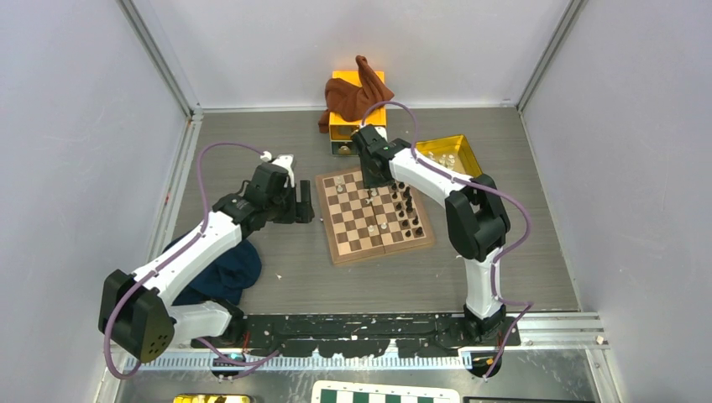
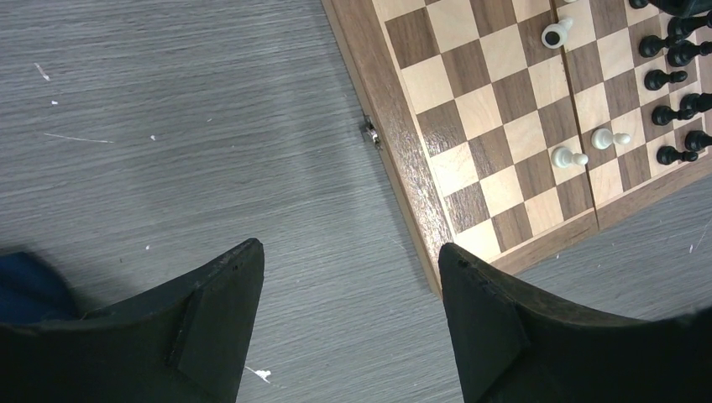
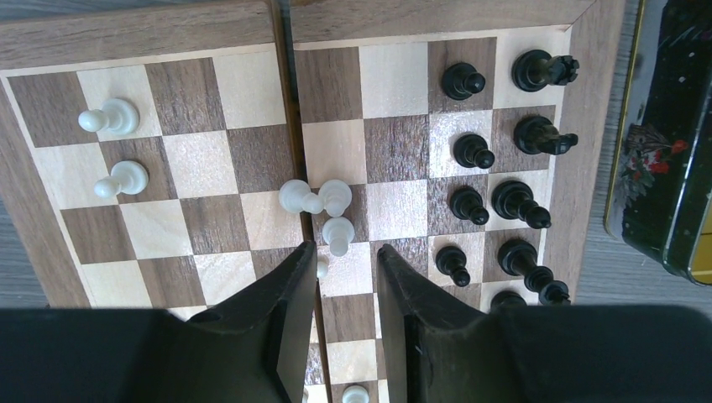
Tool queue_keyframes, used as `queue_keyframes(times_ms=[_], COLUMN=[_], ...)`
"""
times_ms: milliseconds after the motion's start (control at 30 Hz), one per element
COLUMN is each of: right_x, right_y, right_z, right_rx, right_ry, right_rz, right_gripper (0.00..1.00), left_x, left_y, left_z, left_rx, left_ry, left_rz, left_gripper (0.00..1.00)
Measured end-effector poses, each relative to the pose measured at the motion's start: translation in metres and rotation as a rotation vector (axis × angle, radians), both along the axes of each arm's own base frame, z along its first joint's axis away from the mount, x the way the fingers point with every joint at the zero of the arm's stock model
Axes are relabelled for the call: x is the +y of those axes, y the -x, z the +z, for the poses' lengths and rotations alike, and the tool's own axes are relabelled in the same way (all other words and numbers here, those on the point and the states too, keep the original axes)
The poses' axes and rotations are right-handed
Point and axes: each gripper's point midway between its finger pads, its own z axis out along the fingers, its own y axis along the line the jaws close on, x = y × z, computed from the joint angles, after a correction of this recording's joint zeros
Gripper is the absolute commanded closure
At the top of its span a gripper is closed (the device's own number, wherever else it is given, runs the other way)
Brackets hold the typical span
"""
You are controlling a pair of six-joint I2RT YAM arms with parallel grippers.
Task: Set up the chess pieces on the board
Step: Pick up the chess piece from the chessboard.
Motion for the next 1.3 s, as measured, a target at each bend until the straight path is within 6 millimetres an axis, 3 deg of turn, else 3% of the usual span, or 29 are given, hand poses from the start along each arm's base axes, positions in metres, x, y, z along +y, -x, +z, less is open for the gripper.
queue_keyframes(times_ms=[800, 1300], right_x=[0.0, 0.0], right_y=[0.005, 0.003], right_z=[-0.02, -0.021], right_rx=[0.051, 0.053], right_ry=[-0.023, -0.035], right_rz=[-0.01, -0.014], right_gripper=[0.69, 0.97], left_x=[0.0, 0.0], left_y=[0.0, 0.0], left_z=[-0.003, -0.005], left_rx=[0.009, 0.015], left_ry=[-0.005, -0.008], left_rz=[0.0, 0.0], left_gripper=[0.24, 0.24])
